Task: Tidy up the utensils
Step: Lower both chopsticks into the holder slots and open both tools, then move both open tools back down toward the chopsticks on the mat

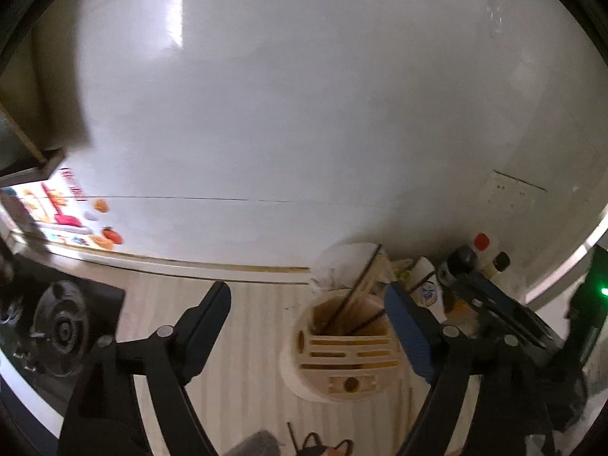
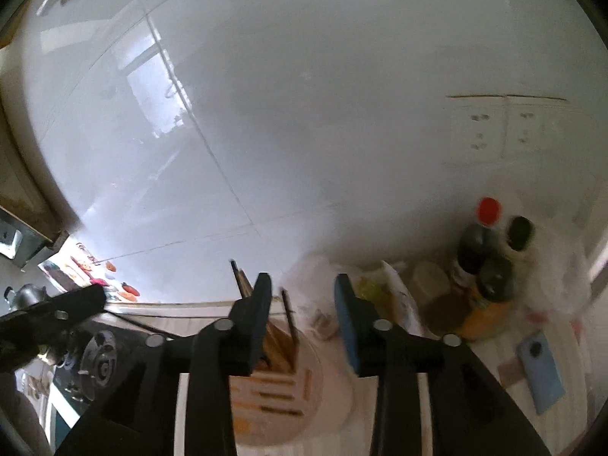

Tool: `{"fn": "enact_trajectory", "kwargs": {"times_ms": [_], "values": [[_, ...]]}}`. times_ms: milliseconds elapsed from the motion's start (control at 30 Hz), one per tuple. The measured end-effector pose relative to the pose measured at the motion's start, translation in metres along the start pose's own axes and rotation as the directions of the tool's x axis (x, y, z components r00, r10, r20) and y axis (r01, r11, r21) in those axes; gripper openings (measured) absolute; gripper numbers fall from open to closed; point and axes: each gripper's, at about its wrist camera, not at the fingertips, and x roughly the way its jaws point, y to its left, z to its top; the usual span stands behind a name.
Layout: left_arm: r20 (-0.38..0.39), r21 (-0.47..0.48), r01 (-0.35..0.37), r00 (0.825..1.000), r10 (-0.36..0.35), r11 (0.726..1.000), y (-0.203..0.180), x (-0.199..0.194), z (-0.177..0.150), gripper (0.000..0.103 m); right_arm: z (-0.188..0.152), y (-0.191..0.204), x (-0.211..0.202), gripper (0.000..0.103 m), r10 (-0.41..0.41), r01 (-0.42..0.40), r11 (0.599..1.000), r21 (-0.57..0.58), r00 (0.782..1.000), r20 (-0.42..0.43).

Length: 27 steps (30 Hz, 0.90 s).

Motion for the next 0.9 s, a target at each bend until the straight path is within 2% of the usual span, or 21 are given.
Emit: {"fn": "enact_trajectory", "kwargs": {"times_ms": [67,133,233,300,433,600,667,767,833,900], "values": [[-0.001,-0.009,-0.021,1.0,0.021,1.0,0.006,-0.002,-0.01,0.085,-0.009,-0.005,-0.013,0.049,-0.037,0.037,0.999,-0.002,0.999,-0.003],[-0.005,-0.016,-0.041,0.999,0.041,0.999,0.011,-0.001,-0.024,0.103,-0.02,-0.011,-0.023,0.052,-0.061,0.061,0.998,0.003,0.998,-0.014],[-0.02,-0.007,-0.099,0.995,0.099,0.995,0.016,0.005,-0.049,0.103,-0.042,-0.023,-0.029,0.059,-0.093,0.093,0.996,0.015,0.995,-0.046],[-0.063,-0.006,-0.116,0.991,0.115,0.993,0.021,0.015,-0.07,0.103,-0.057,-0.034,-0.03,0.068,-0.099,0.101,0.994,0.035,0.993,-0.064],[-0.158,-0.015,-0.127,0.98,0.123,0.992,0.028,0.037,-0.109,0.103,-0.089,-0.05,-0.016,0.074,-0.099,0.107,0.993,0.058,0.987,-0.127],[-0.275,-0.008,-0.168,0.948,0.159,0.986,0.032,0.067,-0.165,0.103,-0.132,-0.072,0.008,0.074,-0.12,0.141,0.988,0.067,0.961,-0.248],[-0.337,-0.005,-0.173,0.928,0.161,0.985,0.03,0.081,-0.19,0.103,-0.151,-0.081,0.019,0.074,-0.146,0.169,0.984,0.055,0.942,-0.301],[-0.412,-0.012,-0.169,0.899,0.149,0.986,0.027,0.101,-0.217,0.103,-0.177,-0.092,0.036,0.074,-0.139,0.178,0.982,0.064,0.908,-0.396],[-0.457,-0.03,-0.16,0.88,0.128,0.987,0.023,0.115,-0.232,0.103,-0.19,-0.097,0.045,0.071,-0.128,0.177,0.981,0.073,0.889,-0.44],[-0.486,-0.039,-0.148,0.867,0.111,0.988,0.017,0.127,-0.243,0.101,-0.198,-0.095,0.046,0.064,-0.111,0.162,0.984,0.075,0.885,-0.453]]}}
